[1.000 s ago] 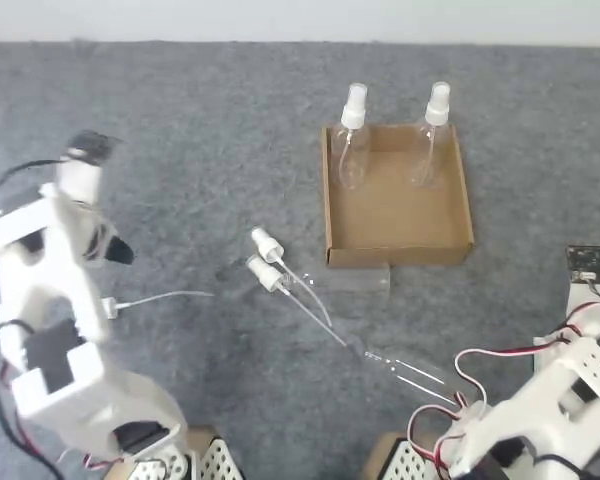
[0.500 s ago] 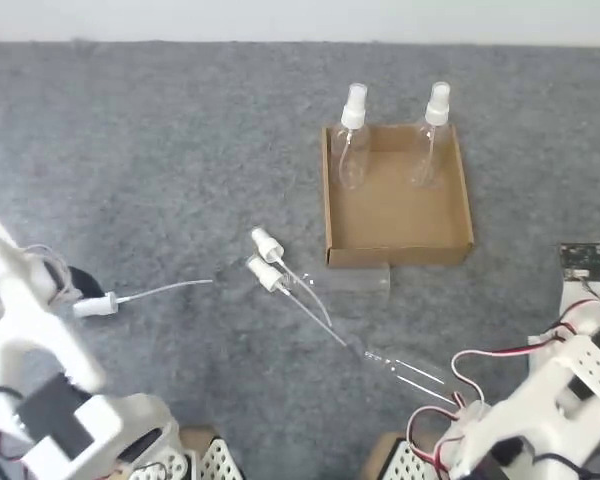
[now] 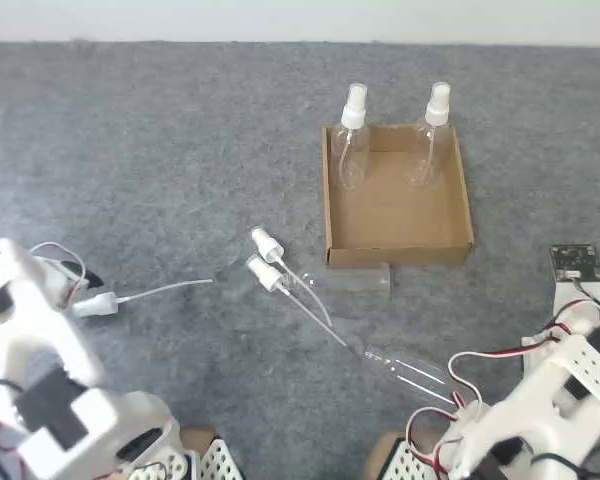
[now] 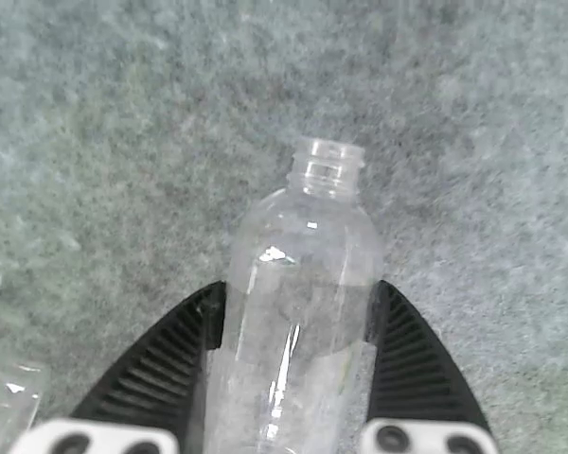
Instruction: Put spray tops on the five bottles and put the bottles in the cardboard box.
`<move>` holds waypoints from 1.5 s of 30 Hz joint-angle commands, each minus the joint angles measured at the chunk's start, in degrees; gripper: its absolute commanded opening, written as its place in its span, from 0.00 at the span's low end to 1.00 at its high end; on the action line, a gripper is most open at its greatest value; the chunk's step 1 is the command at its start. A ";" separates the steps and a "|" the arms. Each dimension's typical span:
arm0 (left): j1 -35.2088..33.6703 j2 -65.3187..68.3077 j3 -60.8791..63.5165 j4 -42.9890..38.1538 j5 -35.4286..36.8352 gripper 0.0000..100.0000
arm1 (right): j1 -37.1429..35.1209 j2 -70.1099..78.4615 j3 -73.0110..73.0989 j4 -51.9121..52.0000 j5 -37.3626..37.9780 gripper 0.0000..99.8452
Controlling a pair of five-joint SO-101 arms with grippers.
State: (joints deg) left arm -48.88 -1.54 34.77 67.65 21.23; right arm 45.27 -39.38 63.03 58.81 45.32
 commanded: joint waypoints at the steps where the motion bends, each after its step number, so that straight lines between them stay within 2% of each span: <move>1: 0.62 4.31 -0.84 -2.29 0.97 0.27 | -0.31 -2.42 -0.62 -0.66 0.62 0.11; 9: 5.89 12.22 -3.82 -0.44 0.62 0.26 | -0.31 -2.42 -0.62 -0.57 0.62 0.11; 14: 7.21 8.88 -3.91 -0.97 -0.35 0.16 | -0.22 -2.42 -0.62 -0.57 0.62 0.11; 20: 13.45 4.04 -3.65 -1.05 -15.47 0.12 | -0.22 -2.42 -0.62 -0.66 0.62 0.11; 24: 19.25 4.04 -4.53 -2.29 -33.41 0.12 | -0.22 -2.42 -0.62 -0.57 0.62 0.11; 27: 21.80 3.69 -4.70 -4.13 -42.29 0.12 | -0.22 -2.42 -0.62 -0.57 0.62 0.11; 31: 24.00 3.52 -4.79 -4.22 -49.93 0.13 | -0.22 -2.42 -0.62 -0.66 0.62 0.11; 34: 23.56 3.43 -5.23 -3.69 -52.84 0.13 | -0.22 -2.42 -0.62 -0.75 0.62 0.11; 37: 20.92 3.43 -8.40 -0.18 -55.12 0.18 | -0.22 -2.42 -0.62 -0.75 0.62 0.11; 42: 16.44 3.34 -15.34 9.85 -64.44 0.28 | -0.22 -2.42 -0.62 -0.92 0.62 0.11; 45: 14.51 3.43 -16.57 9.58 -64.70 0.28 | -0.22 -2.42 -0.62 -0.92 0.62 0.11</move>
State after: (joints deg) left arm -32.97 5.85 21.58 76.62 -42.42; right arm 45.27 -39.38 63.03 58.81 45.32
